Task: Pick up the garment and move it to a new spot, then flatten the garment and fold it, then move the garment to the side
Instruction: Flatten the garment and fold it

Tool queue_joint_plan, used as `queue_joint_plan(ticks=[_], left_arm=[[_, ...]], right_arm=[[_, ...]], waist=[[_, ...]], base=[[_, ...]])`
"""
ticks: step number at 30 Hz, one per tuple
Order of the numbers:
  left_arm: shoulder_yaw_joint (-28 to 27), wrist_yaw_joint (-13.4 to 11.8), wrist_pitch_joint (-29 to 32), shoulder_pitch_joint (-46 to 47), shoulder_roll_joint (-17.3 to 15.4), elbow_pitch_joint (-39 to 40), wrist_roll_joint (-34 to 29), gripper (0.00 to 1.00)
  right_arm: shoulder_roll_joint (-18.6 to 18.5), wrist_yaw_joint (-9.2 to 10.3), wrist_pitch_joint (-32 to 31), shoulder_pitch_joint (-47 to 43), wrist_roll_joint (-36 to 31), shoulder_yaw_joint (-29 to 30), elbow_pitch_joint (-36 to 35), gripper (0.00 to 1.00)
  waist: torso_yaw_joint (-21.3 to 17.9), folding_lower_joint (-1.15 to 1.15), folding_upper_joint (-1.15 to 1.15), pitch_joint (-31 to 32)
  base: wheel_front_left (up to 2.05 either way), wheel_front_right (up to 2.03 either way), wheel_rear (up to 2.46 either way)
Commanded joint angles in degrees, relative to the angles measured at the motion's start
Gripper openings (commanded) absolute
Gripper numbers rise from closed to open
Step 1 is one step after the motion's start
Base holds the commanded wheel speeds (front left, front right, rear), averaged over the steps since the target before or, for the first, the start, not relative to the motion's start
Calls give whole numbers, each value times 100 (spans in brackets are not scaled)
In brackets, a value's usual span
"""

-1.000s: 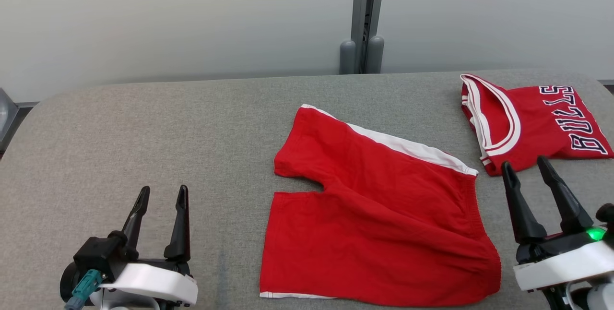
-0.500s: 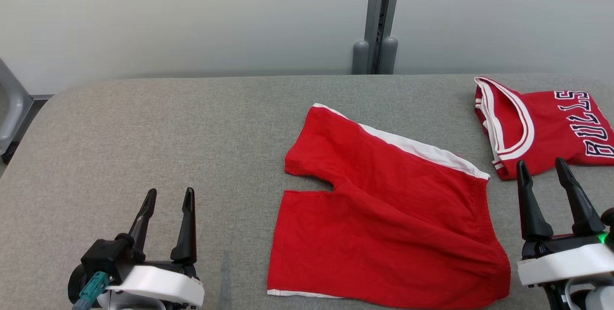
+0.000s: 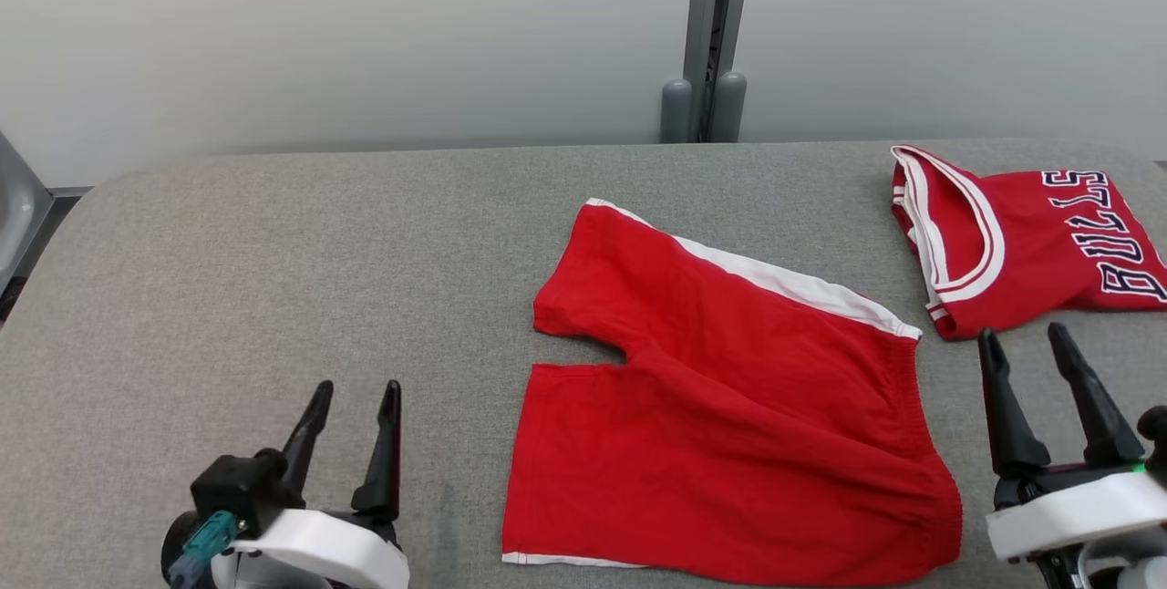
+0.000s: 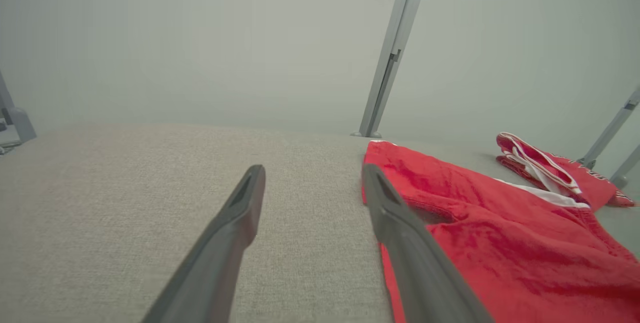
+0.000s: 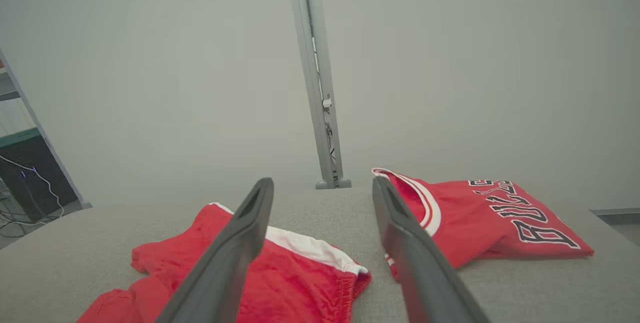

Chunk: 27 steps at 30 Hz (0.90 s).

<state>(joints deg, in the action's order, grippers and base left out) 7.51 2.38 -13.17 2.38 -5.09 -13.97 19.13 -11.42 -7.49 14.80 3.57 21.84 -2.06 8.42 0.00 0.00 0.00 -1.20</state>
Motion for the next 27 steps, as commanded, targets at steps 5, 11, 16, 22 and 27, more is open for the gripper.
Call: queue_joint_plan(ticks=[5,11,16,22,27], left_arm=[[270,125,1061,-98,-67,-100,173,100],[537,129,2305,-206,-65,195,418,100],[697,91,2964,-321,-60,464,564,100],[849,124,3420,-363,-79,545,656,100],[1022,160,3796,-298,-98,589,691,100]], right_arm=[[-517,-4,-901,-161,633,-392,127,100],[-933,-4,-2265,-414,1223,-351,-193,100],[-1063,-4,-3462,-771,1756,-422,-639,100],[-1137,-4,-4175,-995,1961,-417,-781,100],[-1022,-4,-4347,-918,1838,-539,-611,100]], waist=[[-62,0,0,11],[-178,0,0,-5],[-266,0,0,-81],[-323,0,0,-249],[-313,0,0,-465]], base=[[0,0,0],[0,0,0],[0,0,0],[0,0,0],[0,0,0]])
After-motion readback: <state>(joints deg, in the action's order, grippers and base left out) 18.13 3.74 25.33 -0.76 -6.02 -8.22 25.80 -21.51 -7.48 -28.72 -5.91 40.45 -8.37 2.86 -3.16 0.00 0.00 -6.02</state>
